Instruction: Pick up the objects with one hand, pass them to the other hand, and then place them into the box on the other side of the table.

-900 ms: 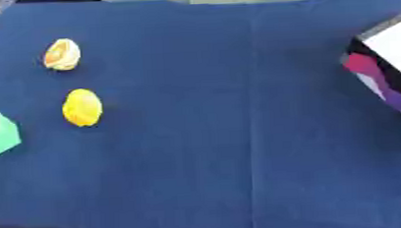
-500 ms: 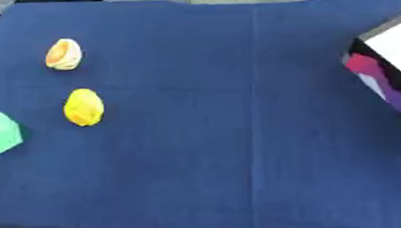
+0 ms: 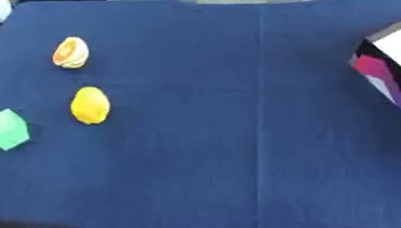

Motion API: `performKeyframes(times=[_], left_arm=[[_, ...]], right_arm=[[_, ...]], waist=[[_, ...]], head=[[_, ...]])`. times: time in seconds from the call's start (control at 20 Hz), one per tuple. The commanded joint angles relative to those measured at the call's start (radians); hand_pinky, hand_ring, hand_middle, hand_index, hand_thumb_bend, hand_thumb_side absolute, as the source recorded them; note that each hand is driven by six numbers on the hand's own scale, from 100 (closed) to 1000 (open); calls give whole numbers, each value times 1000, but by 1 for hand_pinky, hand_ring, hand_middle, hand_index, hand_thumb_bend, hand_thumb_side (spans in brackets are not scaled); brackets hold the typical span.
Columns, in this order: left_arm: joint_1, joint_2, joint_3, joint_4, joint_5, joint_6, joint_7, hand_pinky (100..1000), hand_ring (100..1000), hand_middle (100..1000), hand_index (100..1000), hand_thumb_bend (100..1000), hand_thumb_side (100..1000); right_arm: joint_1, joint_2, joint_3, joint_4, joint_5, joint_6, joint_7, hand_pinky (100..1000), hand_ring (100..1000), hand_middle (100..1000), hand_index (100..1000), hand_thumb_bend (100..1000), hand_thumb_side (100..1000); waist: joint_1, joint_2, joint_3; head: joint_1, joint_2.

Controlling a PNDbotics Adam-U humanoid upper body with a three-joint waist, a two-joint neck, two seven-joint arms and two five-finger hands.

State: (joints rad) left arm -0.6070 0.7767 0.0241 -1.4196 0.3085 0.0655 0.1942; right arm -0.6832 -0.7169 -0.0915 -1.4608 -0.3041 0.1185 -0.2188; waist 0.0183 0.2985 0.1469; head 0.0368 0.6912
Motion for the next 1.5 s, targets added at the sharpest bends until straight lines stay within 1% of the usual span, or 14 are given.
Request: performKeyframes(times=[0.05,0.1,0.15,0.3,0.4,0.5,0.6,0.75,0.85,1.05,1.2,1.4,1.45,1.5], left_arm=[[-29,120,-14,-36,-120,79,-144,813,788,788,847,793,417],[-34,151,-23,-48,-176,101,-217,819,794,789,847,805,409],[-36,178,-31,-57,-230,118,-290,834,813,793,843,843,393],[-34,250,-59,-71,-411,154,-529,850,835,795,837,877,379],[-22,277,-71,-74,-509,162,-653,861,850,796,837,909,371],[-4,294,-79,-72,-585,168,-732,869,859,792,828,924,358],[12,300,-86,-60,-640,183,-770,872,862,787,816,932,350],[25,297,-108,-33,-697,206,-794,870,865,783,811,945,328],[27,292,-128,-18,-731,209,-805,872,870,786,822,944,303],[22,276,-170,37,-790,201,-837,874,877,788,828,927,272],[9,247,-196,102,-821,192,-845,866,873,781,820,898,249],[-11,201,-218,175,-861,177,-823,838,840,754,783,852,237],[-17,188,-222,191,-869,173,-814,836,839,751,774,865,234],[-22,178,-226,205,-876,167,-807,837,841,751,772,850,229]], right_arm=[[0,-41,-10,-28,7,1,0,808,799,769,905,541,306],[4,-44,-9,-30,8,2,0,808,798,768,905,541,306],[7,-45,-7,-31,9,2,2,808,798,768,905,543,305],[11,-48,2,-38,14,4,10,809,798,768,905,542,306],[15,-48,8,-47,17,5,16,808,796,767,905,542,305],[26,-46,18,-64,20,6,24,808,796,767,905,544,305],[40,-41,29,-80,23,9,34,808,795,767,904,545,304],[54,-26,43,-92,31,17,48,808,796,766,903,549,302],[53,-18,49,-88,36,22,58,808,795,766,903,549,301],[43,-8,56,-83,40,26,71,821,795,765,904,547,302],[41,-5,57,-82,40,27,72,821,795,765,904,537,299],[44,-3,55,-82,39,27,68,822,793,764,902,551,299],[44,-2,55,-82,39,28,68,821,793,764,903,551,299],[44,0,55,-83,38,28,68,822,793,763,903,550,300]], waist=[[6,-23,2],[7,-24,2],[8,-25,2],[10,-27,3],[11,-29,4],[11,-29,4],[11,-30,3],[12,-31,0],[13,-32,-1],[15,-32,-3],[14,-31,-4],[11,-28,-4],[11,-27,-4],[10,-27,-4]], head=[[14,-7],[20,-7],[24,-5],[34,-1],[35,0],[35,1],[33,2],[34,2],[35,2],[42,0],[45,0],[49,-2],[50,-2],[51,-3]])
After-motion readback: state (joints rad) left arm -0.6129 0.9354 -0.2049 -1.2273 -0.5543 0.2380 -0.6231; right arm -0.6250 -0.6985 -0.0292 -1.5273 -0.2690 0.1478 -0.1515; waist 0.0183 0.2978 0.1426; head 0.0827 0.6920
